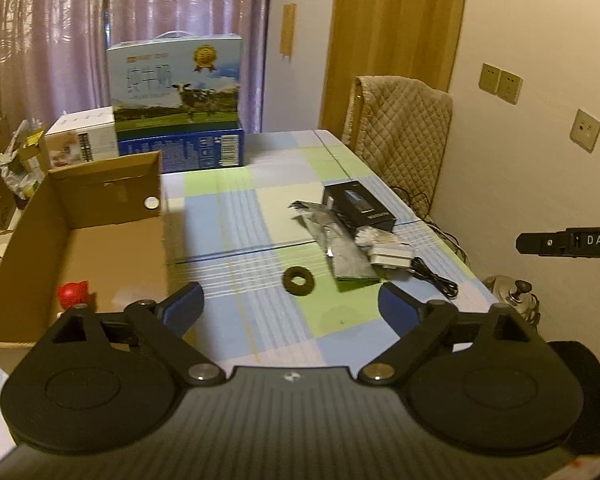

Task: Organize objects
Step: 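Withdraw both tools from the box back toward the table, then grasp the brown rope ring with the left tool while the right tool grasps the black cable, then carry the rope ring with the left tool while the right tool carries the cable toward the box, then open the left tool inside the box while the right tool releases the cable there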

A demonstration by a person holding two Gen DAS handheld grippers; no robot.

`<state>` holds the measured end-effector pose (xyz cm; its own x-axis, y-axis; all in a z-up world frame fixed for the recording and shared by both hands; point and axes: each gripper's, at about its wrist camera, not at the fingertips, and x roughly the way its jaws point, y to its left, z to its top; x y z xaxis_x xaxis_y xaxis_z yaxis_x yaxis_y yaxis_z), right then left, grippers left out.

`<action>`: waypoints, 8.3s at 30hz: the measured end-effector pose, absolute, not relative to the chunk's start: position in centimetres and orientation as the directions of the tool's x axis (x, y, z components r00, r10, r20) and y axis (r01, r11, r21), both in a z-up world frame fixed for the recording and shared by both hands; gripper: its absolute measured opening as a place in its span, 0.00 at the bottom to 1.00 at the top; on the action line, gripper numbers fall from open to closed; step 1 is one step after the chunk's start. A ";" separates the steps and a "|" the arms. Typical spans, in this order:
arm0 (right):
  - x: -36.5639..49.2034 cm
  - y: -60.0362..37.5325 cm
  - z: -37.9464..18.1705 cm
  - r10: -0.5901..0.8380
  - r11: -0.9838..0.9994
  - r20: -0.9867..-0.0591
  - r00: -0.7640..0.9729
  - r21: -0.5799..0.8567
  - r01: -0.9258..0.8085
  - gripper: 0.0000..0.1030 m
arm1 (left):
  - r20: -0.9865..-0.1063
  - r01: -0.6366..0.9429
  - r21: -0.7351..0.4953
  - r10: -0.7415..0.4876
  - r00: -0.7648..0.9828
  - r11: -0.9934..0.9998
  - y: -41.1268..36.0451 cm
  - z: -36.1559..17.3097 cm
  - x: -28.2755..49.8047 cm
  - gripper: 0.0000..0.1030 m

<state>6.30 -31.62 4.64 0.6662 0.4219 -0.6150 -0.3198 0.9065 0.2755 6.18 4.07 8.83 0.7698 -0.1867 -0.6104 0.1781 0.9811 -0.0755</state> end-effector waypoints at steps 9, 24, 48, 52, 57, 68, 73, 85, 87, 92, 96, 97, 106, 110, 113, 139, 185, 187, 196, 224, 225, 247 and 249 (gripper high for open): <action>7.2 -33.0 3.5 0.385 0.918 -0.671 0.634 0.203 -0.342 0.48 | -0.643 0.178 -0.120 -0.213 0.735 0.977 2.1 7.8 7.6 0.99; 9.2 -32.5 0.8 0.359 0.916 -0.725 0.587 0.153 -0.371 0.48 | -0.697 0.145 -0.133 -0.197 0.690 0.980 0.5 5.5 9.4 0.99; 15.9 -31.5 -5.3 0.410 0.828 -0.738 0.536 0.054 -0.559 0.48 | -0.719 0.127 -0.071 -0.139 0.681 0.989 -1.7 0.0 15.5 0.99; 17.4 -30.4 -7.0 0.412 0.794 -0.751 0.516 0.019 -0.607 0.48 | -0.716 0.133 -0.065 -0.139 0.684 0.989 -1.8 -1.6 16.7 0.98; 19.5 -29.2 -9.7 0.392 0.772 -0.789 0.473 0.002 -0.635 0.36 | -0.717 0.134 -0.073 -0.145 0.681 0.988 -1.7 -3.0 17.8 0.98; 20.7 -27.7 -12.5 0.364 0.755 -0.809 0.461 -0.034 -0.655 0.12 | -0.722 0.143 -0.068 -0.148 0.676 0.987 -1.1 -5.1 19.3 0.92; 20.2 -27.5 -12.0 0.371 0.785 -0.809 0.457 0.010 -0.620 0.11 | -0.711 0.153 -0.051 -0.143 0.689 0.987 -1.1 -5.9 20.3 0.87; 20.2 -27.8 -10.6 0.370 0.844 -0.797 0.478 0.073 -0.532 0.11 | -0.721 0.165 0.008 -0.109 0.684 0.986 -1.5 -8.8 23.9 0.65; 20.3 -27.9 -10.6 0.364 0.852 -0.800 0.477 0.079 -0.518 0.11 | -0.725 0.168 -0.005 -0.119 0.678 0.986 -1.6 -9.2 24.2 0.63; 20.3 -28.0 -10.7 0.366 0.862 -0.801 0.474 0.100 -0.497 0.11 | -0.720 0.170 -0.008 -0.124 0.683 0.985 -1.7 -9.5 24.7 0.49; 20.2 -27.9 -10.6 0.364 0.865 -0.801 0.475 0.103 -0.491 0.11 | -0.726 0.180 -0.010 -0.131 0.675 0.984 -1.8 -9.2 25.0 0.17; 20.2 -27.9 -10.5 0.364 0.867 -0.801 0.476 0.103 -0.488 0.11 | -0.730 0.177 -0.004 -0.123 0.672 0.984 -1.9 -9.1 24.8 0.16; 19.2 -28.0 -9.4 0.376 0.872 -0.791 0.482 0.127 -0.472 0.11 | -0.751 0.169 -0.033 -0.136 0.646 0.985 -1.5 -7.7 20.6 0.14; 18.2 -28.4 -8.8 0.382 0.877 -0.787 0.484 0.145 -0.457 0.11 | -0.748 0.174 -0.053 -0.154 0.645 0.983 -1.3 -6.6 18.8 0.14; 17.6 -28.6 -7.9 0.384 0.882 -0.779 0.495 0.150 -0.448 0.11 | -0.740 0.179 -0.063 -0.166 0.652 0.982 -1.2 -5.4 17.7 0.14; 7.2 -19.5 2.8 0.582 0.793 -0.645 0.495 0.313 -0.523 0.11 | -0.641 0.123 -0.059 -0.132 0.756 0.991 6.3 6.4 7.8 0.14; 4.4 -5.7 3.5 0.696 0.634 -0.633 0.339 0.320 -0.704 0.11 | -0.619 -0.094 -0.005 0.071 0.782 0.996 19.0 9.6 3.9 0.15; 4.8 -4.6 3.7 0.705 0.622 -0.629 0.328 0.327 -0.712 0.11 | -0.615 -0.106 -0.004 0.081 0.784 0.994 20.1 9.8 4.3 0.15; 6.5 -0.3 3.9 0.729 0.590 -0.620 0.292 0.351 -0.727 0.11 | -0.630 -0.113 0.019 0.099 0.770 0.993 23.4 9.4 7.1 0.15; 8.5 3.2 0.9 0.710 0.596 -0.659 0.247 0.377 -0.708 0.11 | -0.670 -0.116 -0.004 0.084 0.738 0.993 26.0 6.3 9.5 0.39; 8.6 3.3 0.9 0.710 0.596 -0.659 0.248 0.376 -0.709 0.11 | -0.670 -0.117 -0.006 0.083 0.738 0.993 26.1 6.3 9.5 0.39; 9.0 0.2 1.2 0.731 0.642 -0.606 0.313 0.455 -0.617 0.37 | -0.671 -0.121 -0.036 0.065 0.739 0.992 25.2 6.8 8.3 0.40; 8.7 -0.4 1.4 0.732 0.643 -0.604 0.316 0.457 -0.614 0.37 | -0.672 -0.120 -0.044 0.060 0.738 0.992 24.8 6.9 8.0 0.41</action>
